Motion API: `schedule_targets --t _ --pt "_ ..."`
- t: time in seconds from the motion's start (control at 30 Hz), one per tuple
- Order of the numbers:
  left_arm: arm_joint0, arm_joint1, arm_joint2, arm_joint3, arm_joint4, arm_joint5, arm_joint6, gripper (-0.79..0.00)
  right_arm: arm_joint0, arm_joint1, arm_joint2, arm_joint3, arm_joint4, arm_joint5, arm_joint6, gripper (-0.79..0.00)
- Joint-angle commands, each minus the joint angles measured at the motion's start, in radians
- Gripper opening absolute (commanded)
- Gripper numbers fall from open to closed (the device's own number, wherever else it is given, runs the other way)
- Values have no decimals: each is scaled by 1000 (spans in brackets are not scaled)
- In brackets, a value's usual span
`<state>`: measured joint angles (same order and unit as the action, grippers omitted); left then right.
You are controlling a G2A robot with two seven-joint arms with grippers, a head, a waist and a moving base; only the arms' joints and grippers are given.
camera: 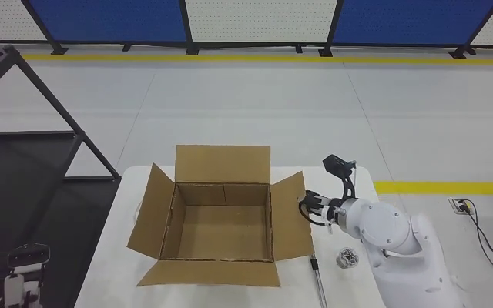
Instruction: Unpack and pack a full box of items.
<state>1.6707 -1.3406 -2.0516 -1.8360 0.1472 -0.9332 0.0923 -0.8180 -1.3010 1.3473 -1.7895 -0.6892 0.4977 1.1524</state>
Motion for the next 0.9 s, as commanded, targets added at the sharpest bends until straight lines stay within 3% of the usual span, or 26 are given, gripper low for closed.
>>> schedule_targets --t 0.0,0.2,0.4,0.6,0.7,0.87 --pt "1 0 1 -2 2 -1 -1 0 -7 2 4 -12 5 -6 -7 0" --pt "5 -1 -7 -9 -15 -1 2 0 -63 14 38 -108 10 -91 -40 0" --pt "-17 2 -35 7 -43 22 9 0 -196 32 129 -235 22 -177 -72 0" --pt "-52 10 -58 19 -83 49 -16 0 -395 53 231 -349 26 -361 -95 0" --pt "-67 13 -65 22 -100 64 -31 0 -488 65 267 -369 4 -463 -53 0" --pt "-91 17 -78 42 -98 94 -45 0 -576 78 282 -356 -34 -559 -11 0"
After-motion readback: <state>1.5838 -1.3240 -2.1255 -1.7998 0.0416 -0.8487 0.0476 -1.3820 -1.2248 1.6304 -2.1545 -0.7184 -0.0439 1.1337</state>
